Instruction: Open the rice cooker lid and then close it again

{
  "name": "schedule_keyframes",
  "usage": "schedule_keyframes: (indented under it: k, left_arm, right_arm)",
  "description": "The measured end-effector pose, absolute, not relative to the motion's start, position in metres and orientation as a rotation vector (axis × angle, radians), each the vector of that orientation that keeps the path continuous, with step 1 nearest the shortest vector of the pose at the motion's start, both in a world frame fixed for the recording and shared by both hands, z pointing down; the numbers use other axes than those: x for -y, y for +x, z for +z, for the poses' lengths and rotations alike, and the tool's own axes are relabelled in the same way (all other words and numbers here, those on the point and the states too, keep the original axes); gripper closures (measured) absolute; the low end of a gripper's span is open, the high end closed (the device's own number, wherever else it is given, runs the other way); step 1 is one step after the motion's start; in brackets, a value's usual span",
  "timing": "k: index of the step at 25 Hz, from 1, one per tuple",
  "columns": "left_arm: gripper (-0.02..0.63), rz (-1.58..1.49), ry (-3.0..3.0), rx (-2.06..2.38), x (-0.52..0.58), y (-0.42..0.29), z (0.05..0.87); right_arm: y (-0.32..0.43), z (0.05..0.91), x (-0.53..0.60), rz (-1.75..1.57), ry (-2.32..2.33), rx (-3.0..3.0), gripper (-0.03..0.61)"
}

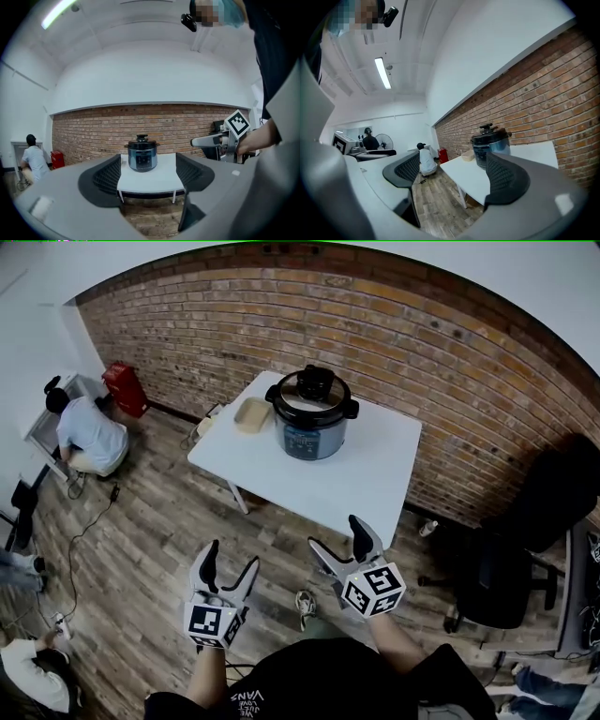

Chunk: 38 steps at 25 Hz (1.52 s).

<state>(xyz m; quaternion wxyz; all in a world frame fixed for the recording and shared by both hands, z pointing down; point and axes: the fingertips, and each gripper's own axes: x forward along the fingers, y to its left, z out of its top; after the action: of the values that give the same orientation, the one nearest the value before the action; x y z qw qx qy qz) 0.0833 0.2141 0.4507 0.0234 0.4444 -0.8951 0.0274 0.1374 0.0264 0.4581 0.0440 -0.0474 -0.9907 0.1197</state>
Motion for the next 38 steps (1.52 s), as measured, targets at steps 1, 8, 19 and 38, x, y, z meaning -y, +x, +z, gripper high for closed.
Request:
schedule_keyframes:
  k: [1,8,19,38]
  left_arm:
    - [0.27,0.101,1.387,2.774,-0.209,0.073,0.449]
    - [0.27,0.099,1.374,2.78,-0.175,0.0,0.443]
    - [0.27,0.137,1.341,2.785,-0.142,-0.07,0.445]
    - [0.27,0.143,1.792,2.56,-0.097,-0.21,0.438]
  right_arm:
    - [0.127,0.458,-0.022,0.364,-0.147,3.028,0.143]
    - [0.056,0.458,0.011,0.371,-0.16,3.011,0.143]
    - [-0.019,0.459,0.044,0.384,-0.204,3.006,0.143]
    - [-0.1,0.453,0.064,0.421,0.288,3.041,0.143]
